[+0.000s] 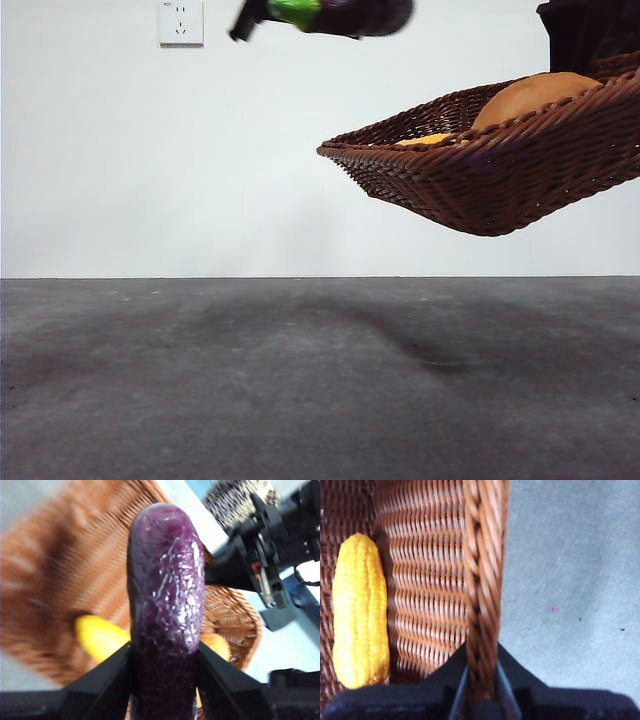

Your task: Help me put the vegetables on the table into the basket

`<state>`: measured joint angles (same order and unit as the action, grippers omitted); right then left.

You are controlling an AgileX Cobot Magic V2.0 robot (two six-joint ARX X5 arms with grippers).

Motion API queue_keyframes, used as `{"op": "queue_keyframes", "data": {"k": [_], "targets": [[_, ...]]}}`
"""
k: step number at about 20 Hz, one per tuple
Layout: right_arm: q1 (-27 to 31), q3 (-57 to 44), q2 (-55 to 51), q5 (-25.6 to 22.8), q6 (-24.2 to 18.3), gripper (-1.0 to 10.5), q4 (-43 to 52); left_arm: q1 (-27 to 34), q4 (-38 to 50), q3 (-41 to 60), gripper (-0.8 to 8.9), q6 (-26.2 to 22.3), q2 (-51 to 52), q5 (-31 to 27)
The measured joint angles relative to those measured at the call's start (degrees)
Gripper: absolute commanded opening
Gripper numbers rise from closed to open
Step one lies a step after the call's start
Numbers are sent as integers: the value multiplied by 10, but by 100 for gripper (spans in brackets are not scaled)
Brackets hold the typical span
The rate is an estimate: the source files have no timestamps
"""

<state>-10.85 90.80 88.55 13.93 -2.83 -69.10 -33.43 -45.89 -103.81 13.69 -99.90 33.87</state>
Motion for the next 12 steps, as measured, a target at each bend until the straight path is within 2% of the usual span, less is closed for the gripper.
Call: {"op": "queue_keyframes", "data": {"k": [6,9,11,12], "targets": [[0,0,0,6,0,-8,-7,-57,84,0,6,112,-31,-71],[0,0,0,11,0,-8,-10,-81,95,0,6,155,-43,-149],[0,0,0,14,-2,-8,-15,-90,119,1,8,189,-54,-164],[0,0,0,15,-2,-8,-17,-93,137,1,76,210,-60,-165]]}}
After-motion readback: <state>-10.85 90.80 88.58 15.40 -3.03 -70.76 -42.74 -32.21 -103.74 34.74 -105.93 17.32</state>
